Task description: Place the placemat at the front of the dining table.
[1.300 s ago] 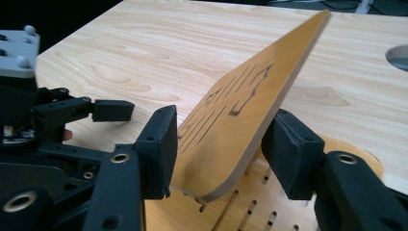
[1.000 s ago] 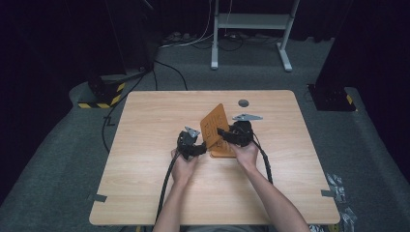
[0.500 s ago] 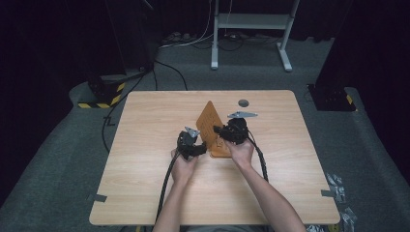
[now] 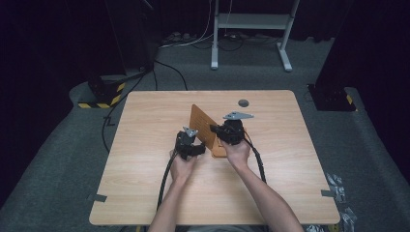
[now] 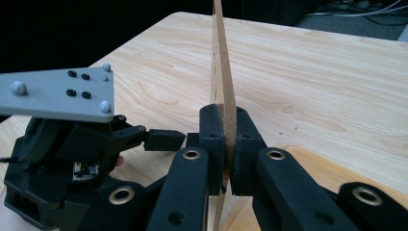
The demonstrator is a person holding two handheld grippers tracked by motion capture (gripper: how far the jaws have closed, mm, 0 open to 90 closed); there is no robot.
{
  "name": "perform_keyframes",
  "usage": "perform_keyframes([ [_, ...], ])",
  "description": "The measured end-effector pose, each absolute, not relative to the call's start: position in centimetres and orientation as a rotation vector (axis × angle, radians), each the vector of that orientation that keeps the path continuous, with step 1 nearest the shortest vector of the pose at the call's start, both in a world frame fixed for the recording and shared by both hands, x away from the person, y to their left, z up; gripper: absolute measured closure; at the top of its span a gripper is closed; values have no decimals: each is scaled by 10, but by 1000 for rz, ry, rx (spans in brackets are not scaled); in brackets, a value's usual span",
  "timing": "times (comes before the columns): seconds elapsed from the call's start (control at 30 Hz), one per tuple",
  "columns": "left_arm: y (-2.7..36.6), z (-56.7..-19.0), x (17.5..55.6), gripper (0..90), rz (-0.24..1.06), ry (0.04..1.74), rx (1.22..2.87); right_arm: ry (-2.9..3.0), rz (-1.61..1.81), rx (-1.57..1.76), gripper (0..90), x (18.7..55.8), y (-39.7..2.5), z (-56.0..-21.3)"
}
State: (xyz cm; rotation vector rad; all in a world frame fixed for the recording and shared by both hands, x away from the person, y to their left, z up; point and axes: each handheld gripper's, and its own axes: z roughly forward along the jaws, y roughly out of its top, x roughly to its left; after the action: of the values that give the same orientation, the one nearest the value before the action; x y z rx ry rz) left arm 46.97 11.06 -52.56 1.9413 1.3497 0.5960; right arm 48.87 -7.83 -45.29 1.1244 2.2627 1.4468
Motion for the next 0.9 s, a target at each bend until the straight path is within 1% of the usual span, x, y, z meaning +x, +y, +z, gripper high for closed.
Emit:
perform_keyframes([
  [0.27, 115, -521, 463, 331, 646, 1323, 1973, 2260, 1486, 1124, 863, 489, -83, -450],
  [0.5, 143, -512, 456, 329, 643, 1370, 1887, 2274, 1489, 1102, 864, 488, -82, -449],
  [0.9, 180, -521, 434, 335, 663, 1458, 1841, 2280, 1517, 1069, 865, 482, -83, -442],
])
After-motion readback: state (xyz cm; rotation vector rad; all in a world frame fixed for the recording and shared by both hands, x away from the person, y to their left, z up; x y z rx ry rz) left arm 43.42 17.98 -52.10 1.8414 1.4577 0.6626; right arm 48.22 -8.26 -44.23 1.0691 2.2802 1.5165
